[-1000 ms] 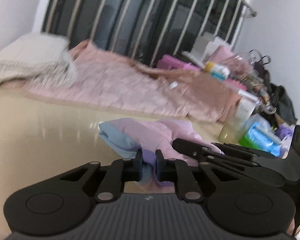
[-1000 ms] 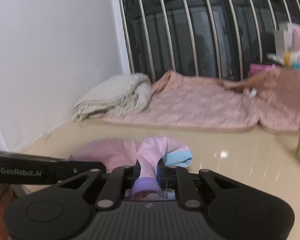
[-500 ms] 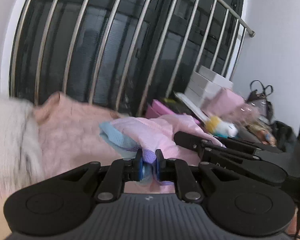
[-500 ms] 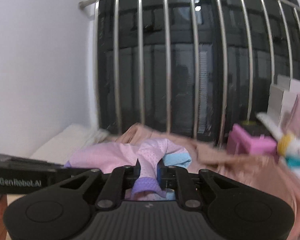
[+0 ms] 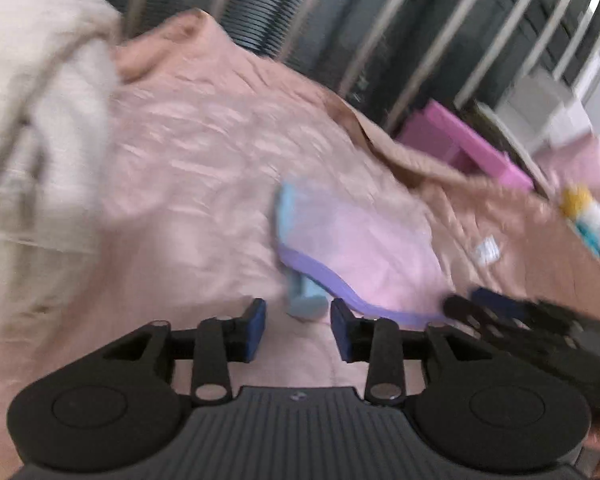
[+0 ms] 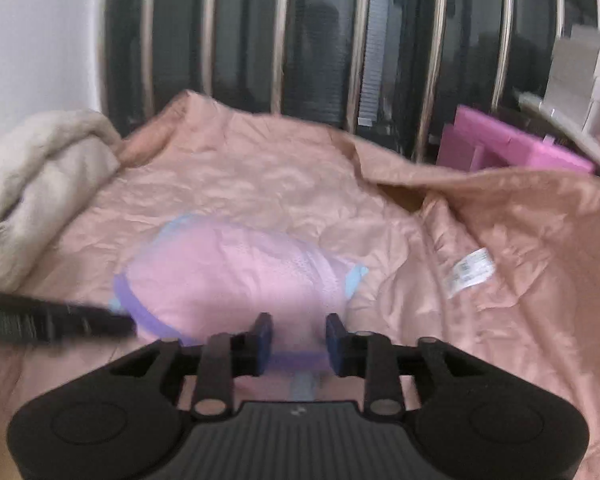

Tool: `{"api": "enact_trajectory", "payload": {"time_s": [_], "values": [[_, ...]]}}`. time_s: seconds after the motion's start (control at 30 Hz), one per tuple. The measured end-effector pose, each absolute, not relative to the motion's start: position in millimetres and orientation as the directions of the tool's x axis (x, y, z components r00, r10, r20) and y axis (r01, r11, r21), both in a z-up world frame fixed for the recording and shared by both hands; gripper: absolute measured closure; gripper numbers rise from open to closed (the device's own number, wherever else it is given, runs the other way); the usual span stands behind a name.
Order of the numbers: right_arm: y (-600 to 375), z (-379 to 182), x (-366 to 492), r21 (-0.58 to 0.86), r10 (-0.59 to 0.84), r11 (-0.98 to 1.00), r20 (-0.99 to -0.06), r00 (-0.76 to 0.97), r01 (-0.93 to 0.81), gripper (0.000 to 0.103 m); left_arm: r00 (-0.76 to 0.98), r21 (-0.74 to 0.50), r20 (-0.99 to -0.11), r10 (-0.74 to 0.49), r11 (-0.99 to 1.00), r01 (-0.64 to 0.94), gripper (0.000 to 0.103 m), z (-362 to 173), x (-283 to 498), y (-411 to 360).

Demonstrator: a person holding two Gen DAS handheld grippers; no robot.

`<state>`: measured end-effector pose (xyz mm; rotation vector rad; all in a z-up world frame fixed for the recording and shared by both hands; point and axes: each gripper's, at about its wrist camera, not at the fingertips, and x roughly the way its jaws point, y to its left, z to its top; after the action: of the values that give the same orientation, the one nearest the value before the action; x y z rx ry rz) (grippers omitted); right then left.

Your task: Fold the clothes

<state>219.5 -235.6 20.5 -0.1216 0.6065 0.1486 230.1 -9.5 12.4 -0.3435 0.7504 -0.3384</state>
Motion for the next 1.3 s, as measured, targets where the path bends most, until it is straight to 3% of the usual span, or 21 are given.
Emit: {"api": "enact_trajectory", "payload": {"time_s": [0.13, 0.2, 0.27, 0.4, 0.47, 0.5, 0.6, 0.63, 0.73, 0.8, 0.93, 1.03, 1.07, 1.3], "values": [[-240, 32, 210, -0.088, 0.084, 0.984, -0.532, 0.843, -0.154, 0.069, 0.701, -0.472, -0.557, -0.444, 0.864, 0.172, 0.066, 26, 233, -8], [-240, 22, 223, -0.047, 0.090, 0.989, -0.575, 0.813, -0.143, 0.077, 0.682, -0.421, -0.601, -0.417, 0.890, 0.173, 0.066, 18, 239, -27], [-242, 6, 233, -0.032, 0.068, 0.993, -0.629, 0.775, -0.113, 0.077, 0.653, -0.334, -0.666, -0.360, 0.927, 0.169, 0.068, 11, 239, -40], [-255, 31, 200, 0.003, 0.016, 1.000, -0.581, 0.813, -0.018, 0.074, 0.704, -0.257, -0.649, -0.288, 0.954, 0.154, 0.064, 36, 196, -28], [-262, 57, 169, 0.018, 0.036, 0.999, -0.524, 0.851, -0.031, 0.068, 0.740, -0.256, -0.624, -0.250, 0.960, 0.108, 0.052, 59, 168, -16], [-266, 70, 150, 0.035, 0.056, 0.998, -0.497, 0.866, -0.045, 0.055, 0.765, -0.265, -0.600, -0.236, 0.960, 0.088, 0.038, 72, 150, -9], [-278, 100, 92, 0.085, 0.124, 0.992, -0.413, 0.902, -0.098, 0.026, 0.831, -0.278, -0.510, -0.223, 0.957, 0.086, 0.009, 98, 89, 7], [-279, 104, 73, 0.094, 0.134, 0.990, -0.401, 0.906, -0.104, 0.024, 0.842, -0.250, -0.497, -0.209, 0.964, 0.091, 0.000, 97, 70, 8], [-276, 98, 22, 0.117, 0.172, 0.984, -0.403, 0.899, -0.135, 0.017, 0.865, -0.148, -0.476, -0.158, 0.984, 0.098, 0.000, 86, 18, 8], [-265, 79, -2, 0.125, 0.201, 0.979, -0.439, 0.876, -0.162, 0.012, 0.850, -0.090, -0.518, -0.100, 0.994, 0.062, 0.000, 62, -3, 10], [-230, 34, -28, 0.066, 0.206, 0.977, -0.535, 0.819, -0.203, 0.012, 0.803, -0.016, -0.596, 0.009, 1.000, -0.023, 0.000, 21, -25, 16], [-209, 19, -36, 0.062, 0.195, 0.980, -0.522, 0.830, -0.191, 0.008, 0.820, 0.085, -0.567, 0.081, 0.996, -0.040, 0.000, 14, -31, 16], [-204, 15, -34, 0.055, 0.186, 0.981, -0.534, 0.824, -0.186, 0.002, 0.825, 0.118, -0.555, 0.105, 0.992, -0.046, 0.000, 12, -32, 15], [-188, 0, -24, 0.064, 0.158, 0.987, -0.585, 0.796, -0.149, 0.000, 0.808, 0.051, -0.579, 0.110, 0.994, -0.100, 0.000, 7, -29, 28]]}}
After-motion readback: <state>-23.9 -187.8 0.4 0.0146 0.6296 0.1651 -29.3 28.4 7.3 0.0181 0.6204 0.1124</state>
